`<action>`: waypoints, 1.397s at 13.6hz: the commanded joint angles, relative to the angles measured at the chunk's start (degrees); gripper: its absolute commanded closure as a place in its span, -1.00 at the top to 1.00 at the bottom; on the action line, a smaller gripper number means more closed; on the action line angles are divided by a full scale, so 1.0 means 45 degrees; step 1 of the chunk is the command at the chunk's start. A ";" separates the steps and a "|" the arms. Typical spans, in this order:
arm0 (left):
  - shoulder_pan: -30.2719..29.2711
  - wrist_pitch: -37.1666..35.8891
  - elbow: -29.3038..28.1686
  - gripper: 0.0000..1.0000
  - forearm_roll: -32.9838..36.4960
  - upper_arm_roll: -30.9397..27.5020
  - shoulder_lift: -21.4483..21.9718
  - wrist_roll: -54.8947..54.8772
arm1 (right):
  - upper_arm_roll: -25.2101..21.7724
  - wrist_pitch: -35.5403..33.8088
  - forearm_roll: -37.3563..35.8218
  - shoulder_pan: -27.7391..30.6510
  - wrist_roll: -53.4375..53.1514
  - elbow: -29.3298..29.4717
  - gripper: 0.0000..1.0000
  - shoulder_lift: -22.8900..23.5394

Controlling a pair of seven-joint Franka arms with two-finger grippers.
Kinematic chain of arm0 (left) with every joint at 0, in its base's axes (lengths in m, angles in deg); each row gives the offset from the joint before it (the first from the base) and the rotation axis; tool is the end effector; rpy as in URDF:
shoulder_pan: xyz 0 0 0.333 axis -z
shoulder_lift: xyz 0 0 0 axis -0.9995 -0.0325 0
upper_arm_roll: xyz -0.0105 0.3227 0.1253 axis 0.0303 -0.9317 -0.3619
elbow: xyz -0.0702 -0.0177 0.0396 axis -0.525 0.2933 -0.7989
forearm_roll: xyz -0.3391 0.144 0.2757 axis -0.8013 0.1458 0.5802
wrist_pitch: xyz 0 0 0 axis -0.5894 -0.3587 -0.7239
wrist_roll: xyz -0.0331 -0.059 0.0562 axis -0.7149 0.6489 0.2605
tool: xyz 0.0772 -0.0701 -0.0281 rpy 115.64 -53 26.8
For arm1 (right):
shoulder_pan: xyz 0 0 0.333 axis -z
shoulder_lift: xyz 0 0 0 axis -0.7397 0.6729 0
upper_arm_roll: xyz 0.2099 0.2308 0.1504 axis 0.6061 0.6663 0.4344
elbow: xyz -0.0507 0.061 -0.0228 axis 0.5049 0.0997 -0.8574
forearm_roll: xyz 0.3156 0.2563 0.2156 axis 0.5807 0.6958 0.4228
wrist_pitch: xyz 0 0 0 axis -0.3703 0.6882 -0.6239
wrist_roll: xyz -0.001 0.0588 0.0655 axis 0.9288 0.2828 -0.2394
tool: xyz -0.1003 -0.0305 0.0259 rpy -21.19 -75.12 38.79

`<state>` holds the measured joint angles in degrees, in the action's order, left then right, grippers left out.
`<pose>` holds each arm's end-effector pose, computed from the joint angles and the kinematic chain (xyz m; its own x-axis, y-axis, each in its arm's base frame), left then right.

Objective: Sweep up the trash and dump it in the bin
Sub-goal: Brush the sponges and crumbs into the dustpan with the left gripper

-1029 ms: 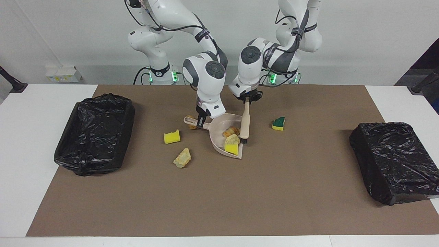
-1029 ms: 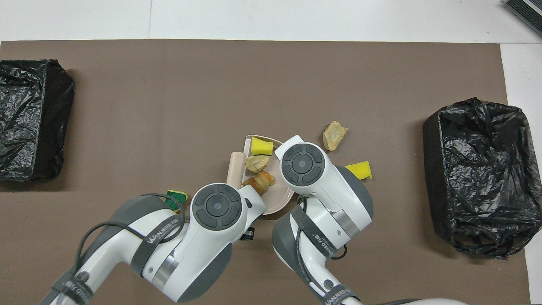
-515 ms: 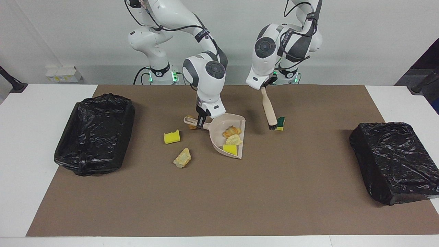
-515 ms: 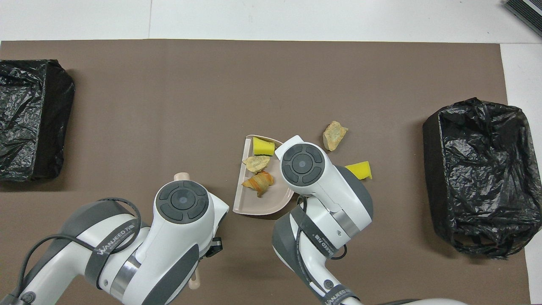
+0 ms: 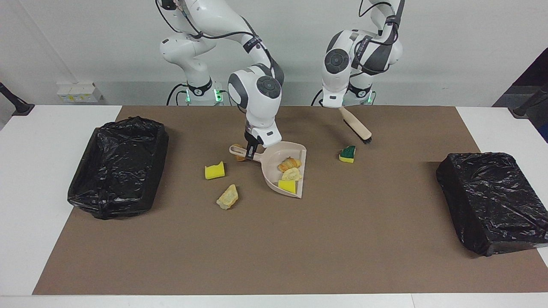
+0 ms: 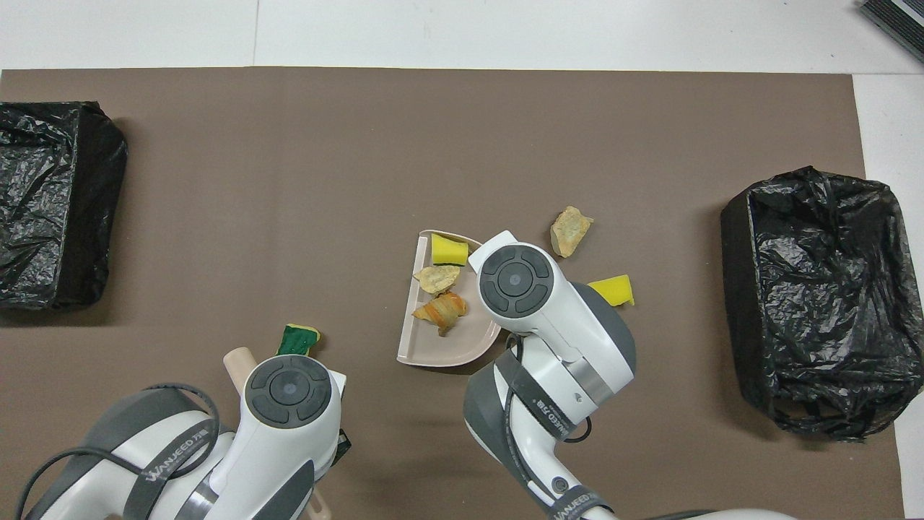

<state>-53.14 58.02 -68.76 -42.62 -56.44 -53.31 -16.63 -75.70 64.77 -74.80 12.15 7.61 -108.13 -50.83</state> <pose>0.3460 -0.2752 0.3853 0.8124 0.5323 -0.2381 0.4097 -0.8116 -0.4165 0.5591 0.3396 0.3481 0.1900 0.9581 -0.2145 0.9812 -0.1927 0.0084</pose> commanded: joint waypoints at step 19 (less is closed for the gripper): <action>-0.0725 0.2465 0.3891 -1.00 -0.0062 0.0079 -0.3147 -0.6900 | 0.0065 -0.0088 -0.0328 0.0070 0.0076 -0.0357 -1.00 -0.0366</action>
<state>-56.08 73.35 -53.26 -42.65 -55.25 -67.23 -44.73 -75.70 64.77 -74.85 12.15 7.61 -108.13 -50.85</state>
